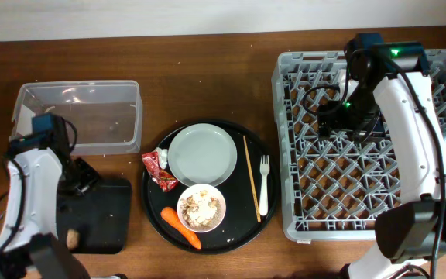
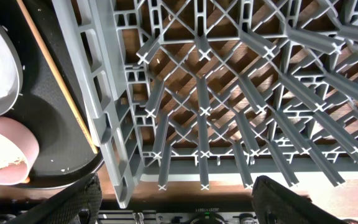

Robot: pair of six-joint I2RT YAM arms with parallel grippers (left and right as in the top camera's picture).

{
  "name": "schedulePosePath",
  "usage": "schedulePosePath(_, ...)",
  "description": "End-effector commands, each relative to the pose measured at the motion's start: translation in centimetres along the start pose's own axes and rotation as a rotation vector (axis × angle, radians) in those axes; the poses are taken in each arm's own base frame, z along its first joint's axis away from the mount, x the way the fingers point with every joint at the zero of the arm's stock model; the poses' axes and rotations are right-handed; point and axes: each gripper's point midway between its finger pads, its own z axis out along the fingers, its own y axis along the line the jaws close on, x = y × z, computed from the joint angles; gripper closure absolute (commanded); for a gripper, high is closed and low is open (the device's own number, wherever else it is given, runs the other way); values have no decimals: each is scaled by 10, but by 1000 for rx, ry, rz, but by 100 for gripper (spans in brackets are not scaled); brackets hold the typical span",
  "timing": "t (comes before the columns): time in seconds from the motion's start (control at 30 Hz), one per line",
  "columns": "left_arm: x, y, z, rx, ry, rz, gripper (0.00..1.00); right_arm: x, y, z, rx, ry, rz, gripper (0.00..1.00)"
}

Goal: Sort waste into correct bins and load items into the dishwasher rack
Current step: 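Carry the food scrap left and drop it onto the black tray, then move the left gripper back and grasp the red snack wrapper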

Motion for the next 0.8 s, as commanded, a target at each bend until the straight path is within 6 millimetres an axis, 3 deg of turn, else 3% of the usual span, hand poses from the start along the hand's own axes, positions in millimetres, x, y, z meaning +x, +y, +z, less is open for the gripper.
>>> schedulePosePath(0.0,-6,-18,-45,137,-111,59,31,2,-3,-5,13,-20,1,19)
schedulePosePath(0.17,19,-49,-74,256,-153,167,31,2,-3,-5,13,-19,1,19)
schedulePosePath(0.33,36,-67,-78,265,-153,259,31,2,-3,-5,13,-19,1,19)
schedulePosePath(0.77,44,-69,-78,262,-135,283,30,2,-3,-5,13,-19,1,19)
